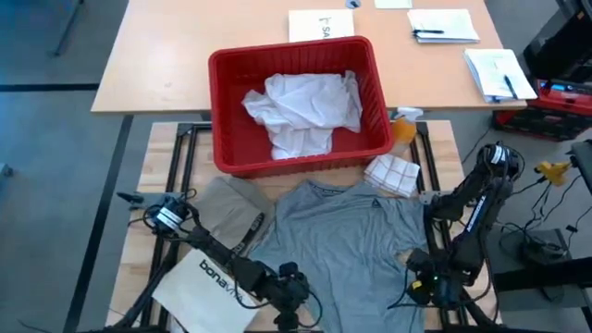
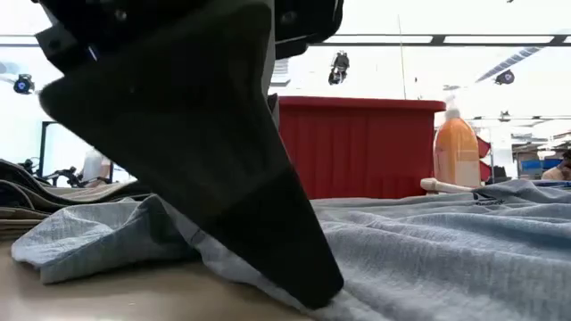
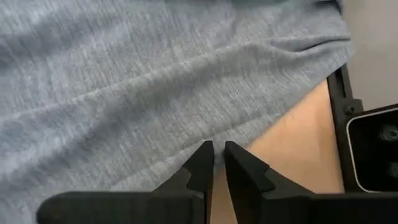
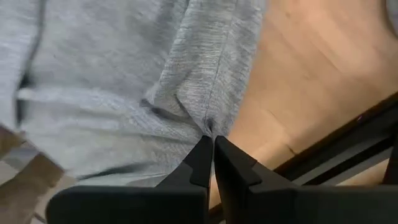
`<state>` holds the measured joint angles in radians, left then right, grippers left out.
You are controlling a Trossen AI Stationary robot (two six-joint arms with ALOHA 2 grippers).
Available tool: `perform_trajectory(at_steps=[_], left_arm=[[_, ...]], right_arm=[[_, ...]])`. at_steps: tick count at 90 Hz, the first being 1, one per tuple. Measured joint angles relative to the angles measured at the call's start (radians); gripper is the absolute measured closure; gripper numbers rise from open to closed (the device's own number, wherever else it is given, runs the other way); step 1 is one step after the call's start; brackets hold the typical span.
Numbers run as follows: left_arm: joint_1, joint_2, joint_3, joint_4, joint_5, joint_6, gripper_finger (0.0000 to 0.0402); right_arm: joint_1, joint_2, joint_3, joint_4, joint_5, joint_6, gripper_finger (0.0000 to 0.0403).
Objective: Fold laundry
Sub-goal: Fold the gray shirt
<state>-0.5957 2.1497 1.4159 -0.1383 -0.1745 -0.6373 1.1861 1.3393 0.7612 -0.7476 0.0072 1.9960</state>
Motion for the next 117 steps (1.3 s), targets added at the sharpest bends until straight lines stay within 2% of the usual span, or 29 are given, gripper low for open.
perform_trajectory(at_steps=[31, 81, 102, 117], left_arm=[[-0.004, -0.001, 0.006, 0.189, -0.017, 0.003, 0.0377], [0.009, 0.032, -0.046, 0.157, -0.008, -0.086, 0.0377], [-0.027, 0.029, -0.046, 0.054, 0.045, -0.113, 0.0377], [-0.051, 0.029, -0.047, 0.026, 0.054, -0.143, 0.0377]], right_arm=[[-0.002, -0.001, 0.000, -0.009, 0.016, -0.008, 0.0403], [-0.003, -0.007, 0.002, -0.023, 0.009, -0.018, 0.0403], [0.005, -0.051, 0.002, -0.055, -0.126, -0.131, 0.0403], [0.007, -0.092, 0.002, -0.057, -0.180, -0.164, 0.0403]])
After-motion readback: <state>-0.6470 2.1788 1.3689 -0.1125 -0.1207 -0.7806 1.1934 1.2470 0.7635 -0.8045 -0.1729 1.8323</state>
